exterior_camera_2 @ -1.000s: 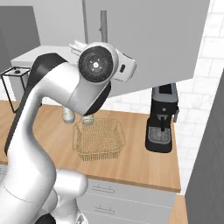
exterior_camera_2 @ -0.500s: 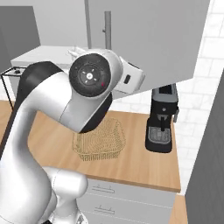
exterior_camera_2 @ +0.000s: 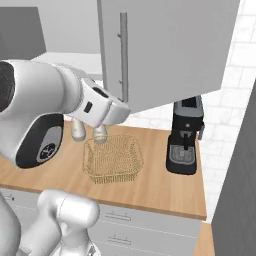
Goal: Open the cabinet, pick up the bread from the cabinet and place it in the basket. Then move the basket to the dining counter.
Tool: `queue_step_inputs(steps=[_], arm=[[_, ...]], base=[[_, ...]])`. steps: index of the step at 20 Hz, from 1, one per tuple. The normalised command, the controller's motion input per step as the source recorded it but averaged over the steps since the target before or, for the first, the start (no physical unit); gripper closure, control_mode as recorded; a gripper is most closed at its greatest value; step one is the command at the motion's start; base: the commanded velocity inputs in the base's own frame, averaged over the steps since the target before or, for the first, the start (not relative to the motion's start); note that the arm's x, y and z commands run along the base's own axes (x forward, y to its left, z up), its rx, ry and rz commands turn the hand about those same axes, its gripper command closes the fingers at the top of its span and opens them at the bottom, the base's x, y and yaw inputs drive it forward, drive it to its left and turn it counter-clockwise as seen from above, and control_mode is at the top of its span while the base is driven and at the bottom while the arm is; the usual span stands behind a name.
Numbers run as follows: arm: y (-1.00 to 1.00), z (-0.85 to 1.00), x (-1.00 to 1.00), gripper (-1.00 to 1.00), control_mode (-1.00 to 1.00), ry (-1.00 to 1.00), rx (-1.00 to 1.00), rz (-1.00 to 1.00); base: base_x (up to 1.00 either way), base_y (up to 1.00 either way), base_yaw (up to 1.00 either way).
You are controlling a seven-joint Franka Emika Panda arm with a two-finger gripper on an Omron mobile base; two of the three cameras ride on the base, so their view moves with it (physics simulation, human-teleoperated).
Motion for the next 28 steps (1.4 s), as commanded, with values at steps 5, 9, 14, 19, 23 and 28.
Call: queue_step_inputs(steps=[5, 9, 14, 19, 23, 28], arm=[[1.00, -0.09, 0.17, -1.00, -1.00, 0.17, 0.01, -0.37], [0.66, 0.00, 0.67, -1.00, -1.00, 0.11, 0.27, -0.34], [0.08, -0.04, 0.93, -1.00, -1.00, 0.00, 0.65, -0.30], [-0.09, -0.19, 0.62, -1.00, -1.00, -0.31, 0.66, -0.12], [-0.09, -0.13, 0.57, -1.00, -1.00, -0.52, 0.42, -0.31], [0.03, 0.00, 0.31, -1.00, -1.00, -0.47, 0.23, -0.49]], base=[[0.00, 0.00, 0.00], [0.00, 0.00, 0.00], [0.00, 0.00, 0.00], [0.00, 0.00, 0.00], [0.00, 0.00, 0.00], [0.00, 0.00, 0.00]])
